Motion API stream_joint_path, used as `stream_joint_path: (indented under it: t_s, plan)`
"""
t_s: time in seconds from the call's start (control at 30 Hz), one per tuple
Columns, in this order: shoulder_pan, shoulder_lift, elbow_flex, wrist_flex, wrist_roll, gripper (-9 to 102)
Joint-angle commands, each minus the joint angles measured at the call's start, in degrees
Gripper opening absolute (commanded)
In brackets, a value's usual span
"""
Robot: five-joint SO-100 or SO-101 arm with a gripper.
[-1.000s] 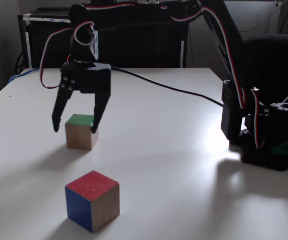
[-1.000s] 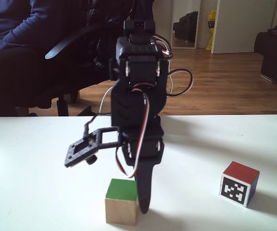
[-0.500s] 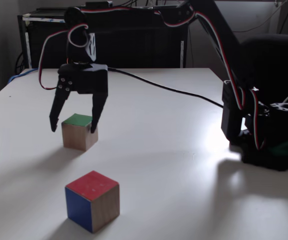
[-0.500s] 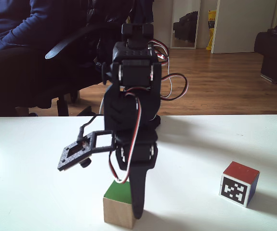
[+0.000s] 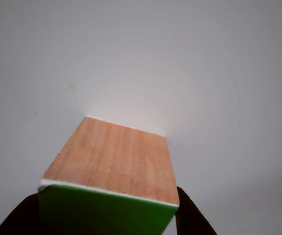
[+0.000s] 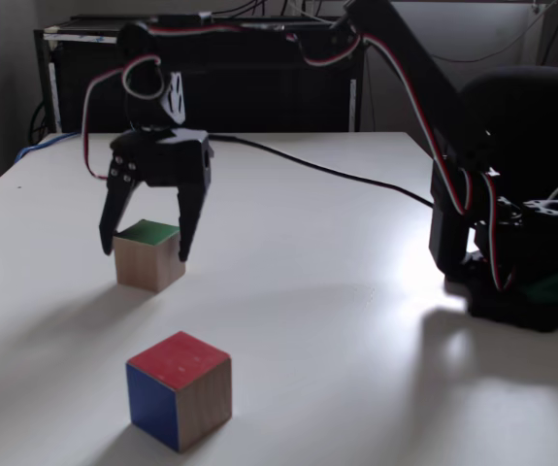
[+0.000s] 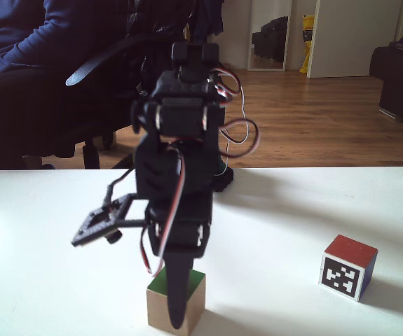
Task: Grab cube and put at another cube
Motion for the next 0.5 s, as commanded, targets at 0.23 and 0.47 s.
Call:
stream_joint_path:
  t_s: [0.23, 0.47]
  plan:
    - [4.31, -3.34, -10.37, 0.26, -1.23, 23]
    - [4.66, -13.8, -30.41, 9.58, -2.2, 11]
